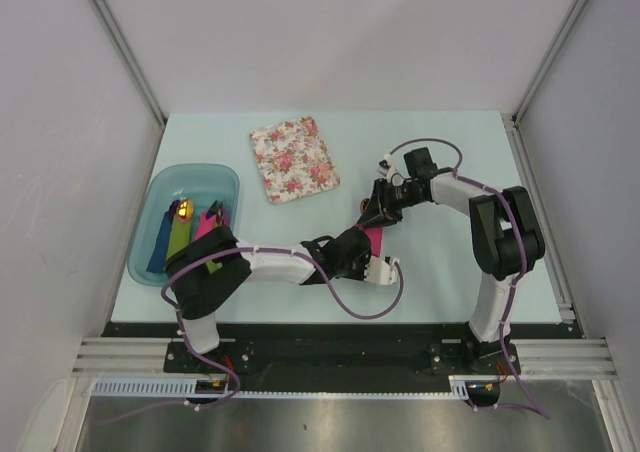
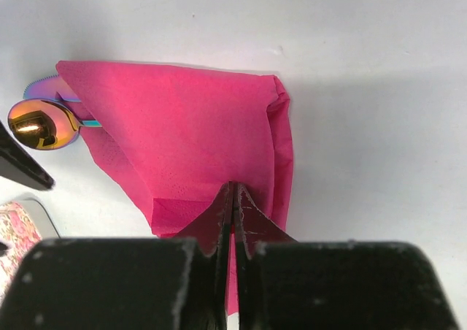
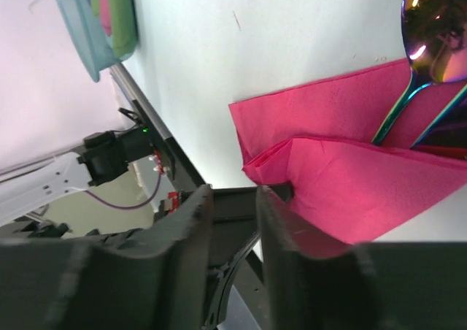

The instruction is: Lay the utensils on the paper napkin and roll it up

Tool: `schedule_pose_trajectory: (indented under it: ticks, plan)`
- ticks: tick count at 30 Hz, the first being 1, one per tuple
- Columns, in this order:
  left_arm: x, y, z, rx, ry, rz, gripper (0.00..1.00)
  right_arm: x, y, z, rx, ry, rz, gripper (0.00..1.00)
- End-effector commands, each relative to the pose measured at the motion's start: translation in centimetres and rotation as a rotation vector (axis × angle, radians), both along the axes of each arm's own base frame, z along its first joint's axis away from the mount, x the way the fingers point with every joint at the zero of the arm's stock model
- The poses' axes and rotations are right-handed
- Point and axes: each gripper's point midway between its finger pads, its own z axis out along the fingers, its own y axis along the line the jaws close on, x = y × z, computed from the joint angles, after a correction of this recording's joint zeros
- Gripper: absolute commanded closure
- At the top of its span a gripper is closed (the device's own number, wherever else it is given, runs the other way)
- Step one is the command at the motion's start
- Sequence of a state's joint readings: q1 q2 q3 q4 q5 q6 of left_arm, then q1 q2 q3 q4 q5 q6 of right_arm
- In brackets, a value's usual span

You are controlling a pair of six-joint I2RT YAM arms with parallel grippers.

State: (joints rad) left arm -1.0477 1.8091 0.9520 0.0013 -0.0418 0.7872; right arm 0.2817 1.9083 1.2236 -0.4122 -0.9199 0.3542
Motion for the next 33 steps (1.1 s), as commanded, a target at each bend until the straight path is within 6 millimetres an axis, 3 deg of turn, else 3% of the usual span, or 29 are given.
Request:
schedule_pose_trajectory:
  ticks: [1,5,12,16,18,19,20,23,26,30,33]
  plan:
    - [-0.6,2.3,-2.0,0.061,0.067,0.019,0.97,0.0,0.8,-1.9,-0.048,-0.012,0.02,0.69]
    - [-0.6,2.3,-1.9,0.056,0.07,0.016,0.96,0.2,0.7,-4.3,-0.093,0.018,0.013,0.83]
    - [-0.3,2.4,-1.0,0.028,0.063,0.035,0.96,0.0,0.7,-6.7,-0.17,0.015,0.023,0.88]
    - [-0.6,1.1,3.3,-0.182,0.179,0.077,0.91,-0.3,0.9,-7.6,-0.19,0.025,0.033,0.88]
    - [0.5,1.4,7.0,-0.301,0.228,0.14,0.85,-0.4,0.9,-7.9,-0.199,0.024,0.036,0.88]
    - [-0.6,1.0,8.4,-0.384,0.353,0.153,0.83,-0.4,0.9,-7.9,-0.2,0.022,0.036,0.88]
    - [0.4,2.1,10.6,-0.461,0.388,0.198,0.75,-0.4,0.9,-7.9,-0.201,0.024,0.036,0.88]
    - [0.3,3.3,13.5,-0.61,0.587,0.293,0.63,-0.4,0.9,-7.8,-0.199,0.02,0.036,0.88]
    - [0.1,4.0,13.5,-0.649,0.758,0.415,0.58,-0.4,0.9,-7.7,-0.195,0.021,0.036,0.89]
    - [-0.1,3.9,10.7,-0.649,1.057,0.633,0.54,-0.3,1.1,-7.6,-0.194,0.014,0.038,0.89]
    - [0.7,3.8,9.1,-0.66,1.166,0.735,0.51,-0.4,1.0,-7.6,-0.194,0.016,0.039,0.88]
